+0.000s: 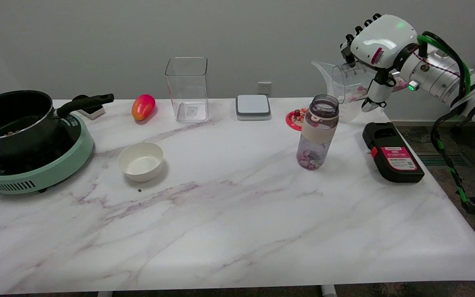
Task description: Pour the candy into the black bottle.
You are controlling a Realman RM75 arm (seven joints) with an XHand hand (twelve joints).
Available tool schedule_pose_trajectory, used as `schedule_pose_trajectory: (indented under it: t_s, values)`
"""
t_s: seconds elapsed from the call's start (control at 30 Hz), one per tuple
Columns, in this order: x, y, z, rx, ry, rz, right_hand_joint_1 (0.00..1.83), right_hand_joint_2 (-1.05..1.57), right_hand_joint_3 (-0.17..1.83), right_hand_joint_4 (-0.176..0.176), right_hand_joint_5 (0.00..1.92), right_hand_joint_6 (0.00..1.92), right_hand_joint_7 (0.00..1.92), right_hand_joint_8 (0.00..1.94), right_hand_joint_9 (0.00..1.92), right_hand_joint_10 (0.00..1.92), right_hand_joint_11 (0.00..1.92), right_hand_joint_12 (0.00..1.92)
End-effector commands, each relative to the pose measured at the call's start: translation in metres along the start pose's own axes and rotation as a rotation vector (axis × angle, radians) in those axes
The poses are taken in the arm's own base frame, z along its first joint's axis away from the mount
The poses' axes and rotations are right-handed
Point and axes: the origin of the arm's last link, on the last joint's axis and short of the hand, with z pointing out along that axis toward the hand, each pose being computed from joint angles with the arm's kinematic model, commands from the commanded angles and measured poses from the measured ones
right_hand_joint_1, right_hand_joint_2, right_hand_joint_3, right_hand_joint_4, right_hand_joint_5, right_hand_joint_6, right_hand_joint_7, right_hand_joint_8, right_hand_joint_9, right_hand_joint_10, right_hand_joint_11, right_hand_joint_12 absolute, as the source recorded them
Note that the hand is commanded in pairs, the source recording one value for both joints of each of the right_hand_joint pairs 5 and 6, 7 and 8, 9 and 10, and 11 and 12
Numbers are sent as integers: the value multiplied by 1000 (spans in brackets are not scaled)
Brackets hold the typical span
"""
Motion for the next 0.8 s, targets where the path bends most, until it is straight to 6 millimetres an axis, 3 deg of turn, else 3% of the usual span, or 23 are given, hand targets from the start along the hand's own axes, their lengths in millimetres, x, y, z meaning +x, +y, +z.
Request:
schedule_pose_trajectory:
  t_s: [0.03, 0.8]
  values:
    - [4, 3, 3, 14, -8, -36, 1463, 956, 990, 0, 1267, 1267, 1521, 1521, 1485, 1485, 1247, 1247]
    - [5, 2, 4, 21, -10, -51, 1460, 945, 991, 0, 1270, 1270, 1517, 1517, 1478, 1478, 1242, 1242]
